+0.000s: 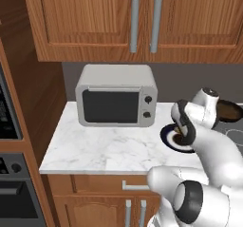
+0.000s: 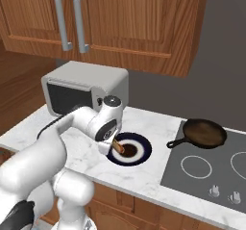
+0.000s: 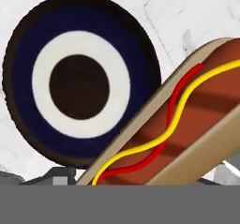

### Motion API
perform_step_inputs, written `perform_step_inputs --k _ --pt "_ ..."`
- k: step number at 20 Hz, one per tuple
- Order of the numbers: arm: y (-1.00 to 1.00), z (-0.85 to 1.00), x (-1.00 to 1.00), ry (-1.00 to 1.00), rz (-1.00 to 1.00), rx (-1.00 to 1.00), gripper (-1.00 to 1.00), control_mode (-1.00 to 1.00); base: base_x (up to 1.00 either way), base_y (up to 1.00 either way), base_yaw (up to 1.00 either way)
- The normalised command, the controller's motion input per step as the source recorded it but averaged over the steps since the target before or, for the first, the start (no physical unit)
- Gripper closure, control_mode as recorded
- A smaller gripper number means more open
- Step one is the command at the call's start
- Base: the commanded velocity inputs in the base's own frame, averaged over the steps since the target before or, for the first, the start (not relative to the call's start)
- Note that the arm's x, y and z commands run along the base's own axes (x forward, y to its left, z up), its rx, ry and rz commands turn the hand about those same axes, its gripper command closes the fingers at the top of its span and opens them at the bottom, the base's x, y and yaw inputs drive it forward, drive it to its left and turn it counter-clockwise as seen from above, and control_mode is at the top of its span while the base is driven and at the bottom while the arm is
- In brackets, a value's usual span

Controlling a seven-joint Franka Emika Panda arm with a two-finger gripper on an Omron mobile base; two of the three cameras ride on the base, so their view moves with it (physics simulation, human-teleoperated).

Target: Place the cold items (eggplant and broccoli) from the fridge in one tupperware on the dining counter. Place the warm items (kebab skewer and hot dog) in the stove area in another tupperware.

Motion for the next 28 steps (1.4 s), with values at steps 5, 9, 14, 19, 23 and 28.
perform_step_inputs --k 5,9,14,19,23,28 --pt "0.58 0.94 -1.00 0.03 0.07 -0.20 1.00 -1.00 0.00 0.00 0.00" --pt "0.75 0.42 -1.00 -0.69 0.00 -0.29 1.00 -1.00 0.00 0.00 0.00" --pt "0.28 0.02 -0.96 -0.87 0.01 -0.14 1.00 -1.00 0.00 0.00 0.00" --pt "0.00 0.02 -0.09 -0.03 0.05 -0.01 1.00 -1.00 0.00 0.00 0.00" --pt "0.03 -0.16 0.06 0.01 0.01 -0.04 1.00 -1.00 0.00 0.00 0.00" --pt "0.00 0.00 0.00 0.00 0.00 0.00 1.00 1.00 -0.32 0.12 0.58"
